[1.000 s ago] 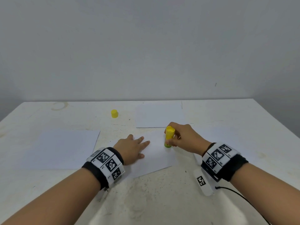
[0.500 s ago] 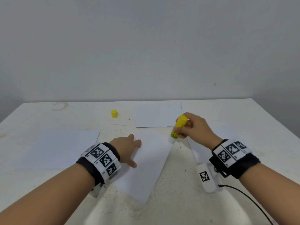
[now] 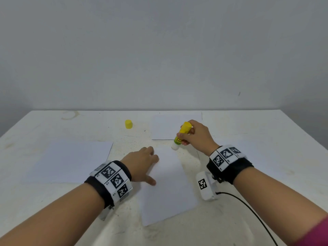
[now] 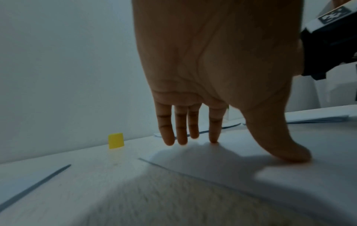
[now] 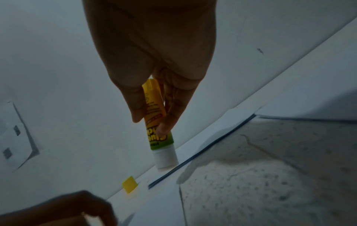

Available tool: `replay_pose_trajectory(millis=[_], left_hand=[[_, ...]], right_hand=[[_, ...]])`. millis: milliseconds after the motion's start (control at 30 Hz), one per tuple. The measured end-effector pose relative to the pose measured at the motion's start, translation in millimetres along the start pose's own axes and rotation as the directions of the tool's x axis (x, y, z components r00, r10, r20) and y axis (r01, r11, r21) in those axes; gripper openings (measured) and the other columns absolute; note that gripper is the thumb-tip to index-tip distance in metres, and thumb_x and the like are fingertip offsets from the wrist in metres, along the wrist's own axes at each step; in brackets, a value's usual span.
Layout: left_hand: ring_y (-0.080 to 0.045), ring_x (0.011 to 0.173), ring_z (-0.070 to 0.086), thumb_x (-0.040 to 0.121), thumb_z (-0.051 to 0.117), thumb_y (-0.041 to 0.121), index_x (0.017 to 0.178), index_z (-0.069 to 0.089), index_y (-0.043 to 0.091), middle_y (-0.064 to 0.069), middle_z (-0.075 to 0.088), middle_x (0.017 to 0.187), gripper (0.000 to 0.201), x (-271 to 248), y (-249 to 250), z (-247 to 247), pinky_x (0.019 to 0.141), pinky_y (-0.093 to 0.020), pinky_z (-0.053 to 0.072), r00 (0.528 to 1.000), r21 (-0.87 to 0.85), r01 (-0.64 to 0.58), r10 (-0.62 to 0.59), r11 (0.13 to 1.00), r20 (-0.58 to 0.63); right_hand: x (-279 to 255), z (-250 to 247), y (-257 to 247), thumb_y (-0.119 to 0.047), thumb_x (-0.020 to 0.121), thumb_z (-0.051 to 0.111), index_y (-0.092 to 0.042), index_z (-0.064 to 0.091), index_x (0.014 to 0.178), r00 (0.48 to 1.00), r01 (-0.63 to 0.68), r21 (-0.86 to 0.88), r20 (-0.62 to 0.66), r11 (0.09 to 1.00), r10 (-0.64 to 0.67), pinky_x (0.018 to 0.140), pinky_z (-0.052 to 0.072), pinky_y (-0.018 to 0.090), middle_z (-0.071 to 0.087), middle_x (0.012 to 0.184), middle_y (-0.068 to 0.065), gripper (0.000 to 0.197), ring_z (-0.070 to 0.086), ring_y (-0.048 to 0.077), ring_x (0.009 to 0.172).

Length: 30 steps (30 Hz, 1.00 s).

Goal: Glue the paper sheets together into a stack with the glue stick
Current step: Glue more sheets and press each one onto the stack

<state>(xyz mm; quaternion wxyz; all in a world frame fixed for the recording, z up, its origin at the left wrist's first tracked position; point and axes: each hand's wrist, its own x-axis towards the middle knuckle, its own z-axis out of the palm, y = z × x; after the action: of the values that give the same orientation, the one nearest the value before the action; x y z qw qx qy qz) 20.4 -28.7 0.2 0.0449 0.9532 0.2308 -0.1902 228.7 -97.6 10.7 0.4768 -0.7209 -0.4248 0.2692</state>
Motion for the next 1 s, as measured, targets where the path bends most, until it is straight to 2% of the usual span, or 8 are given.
replay_pose_trajectory(millis=[100, 233, 333, 400, 600, 733, 867, 1000], left_hand=[[-0.021, 0.139, 0.024, 0.086, 0.057, 0.059, 0.144, 0.027, 0.004, -0.005, 0.012, 0.156, 0.086, -1, 3, 6, 0.106, -0.036, 0.037, 0.999, -0.068, 0.032, -0.034, 0.997, -0.023], [-0.025, 0.138, 0.028, 0.09, 0.052, 0.057, 0.147, 0.02, 0.003, -0.01, 0.015, 0.156, 0.085, -1, 11, 10, 0.11, -0.038, 0.033, 0.992, -0.134, 0.124, -0.127, 0.983, -0.02], [-0.028, 0.136, 0.029, 0.091, 0.051, 0.054, 0.145, 0.022, 0.008, -0.013, 0.025, 0.152, 0.077, 0, 16, 10, 0.108, -0.041, 0.036, 0.989, -0.137, 0.14, -0.144, 0.981, -0.019], [-0.029, 0.138, 0.026, 0.091, 0.051, 0.055, 0.145, 0.023, 0.009, -0.014, 0.023, 0.153, 0.077, -1, 16, 9, 0.109, -0.043, 0.034, 0.99, -0.123, 0.138, -0.138, 0.983, 0.007], [-0.026, 0.143, 0.019, 0.081, 0.06, 0.063, 0.152, 0.014, 0.013, -0.01, 0.012, 0.159, 0.098, -5, 7, 1, 0.115, -0.04, 0.026, 0.993, -0.119, 0.096, -0.086, 0.988, 0.086], [-0.026, 0.144, 0.019, 0.082, 0.06, 0.062, 0.154, 0.009, 0.016, -0.009, 0.009, 0.16, 0.099, -3, 2, -1, 0.116, -0.039, 0.024, 0.992, -0.105, 0.083, -0.072, 0.991, 0.101], [-0.024, 0.143, 0.019, 0.085, 0.058, 0.06, 0.154, 0.01, 0.018, -0.007, 0.01, 0.16, 0.093, -3, 1, 0, 0.115, -0.038, 0.025, 0.992, -0.108, 0.081, -0.069, 0.991, 0.104], [-0.022, 0.144, 0.016, 0.093, 0.052, 0.05, 0.154, 0.005, 0.027, -0.004, 0.006, 0.161, 0.08, -5, -2, 1, 0.114, -0.038, 0.027, 0.994, -0.114, 0.084, -0.075, 0.99, 0.079]], right_hand=[[9, 14, -1, -0.014, 0.08, 0.075, -0.005, 0.058, 0.101, 1.0, 0.017, -0.045, 0.021, 0.999, -0.016, 0.08, 0.057, 0.045, 0.068, 0.094, 0.015, 0.028, 0.068, 0.028, 0.076], [15, 32, -5, -0.017, 0.082, 0.072, -0.01, 0.057, 0.102, 0.996, 0.045, -0.128, 0.08, 0.991, -0.035, 0.087, 0.053, 0.044, 0.065, 0.102, 0.009, 0.027, 0.065, 0.029, 0.091], [15, 43, -11, -0.015, 0.085, 0.07, -0.014, 0.054, 0.101, 0.985, 0.112, -0.153, 0.147, 0.982, -0.089, 0.085, 0.052, 0.033, 0.062, 0.098, 0.001, 0.024, 0.063, 0.021, 0.088], [14, 49, -15, -0.013, 0.085, 0.07, -0.016, 0.053, 0.101, 0.971, 0.156, -0.181, 0.21, 0.971, -0.117, 0.08, 0.049, 0.027, 0.061, 0.093, -0.002, 0.023, 0.061, 0.018, 0.083], [7, 40, -20, -0.012, 0.086, 0.067, -0.012, 0.056, 0.109, 0.931, 0.234, -0.355, 0.351, 0.905, -0.103, 0.075, 0.048, 0.028, 0.058, 0.088, -0.001, 0.026, 0.056, 0.017, 0.08], [-9, 17, -15, -0.012, 0.085, 0.069, -0.013, 0.057, 0.104, 0.899, 0.26, -0.385, 0.43, 0.885, -0.077, 0.066, 0.042, 0.02, 0.056, 0.076, -0.012, 0.023, 0.054, 0.005, 0.069], [-29, -7, -8, -0.014, 0.086, 0.069, -0.02, 0.054, 0.1, 0.886, 0.271, -0.421, 0.461, 0.865, -0.054, 0.063, 0.042, 0.013, 0.059, 0.08, -0.011, 0.022, 0.056, 0.004, 0.07], [-44, -24, -3, -0.014, 0.085, 0.069, -0.022, 0.054, 0.1, 0.877, 0.3, -0.448, 0.477, 0.842, -0.058, 0.072, 0.053, 0.028, 0.067, 0.092, 0.001, 0.022, 0.062, 0.017, 0.08]])
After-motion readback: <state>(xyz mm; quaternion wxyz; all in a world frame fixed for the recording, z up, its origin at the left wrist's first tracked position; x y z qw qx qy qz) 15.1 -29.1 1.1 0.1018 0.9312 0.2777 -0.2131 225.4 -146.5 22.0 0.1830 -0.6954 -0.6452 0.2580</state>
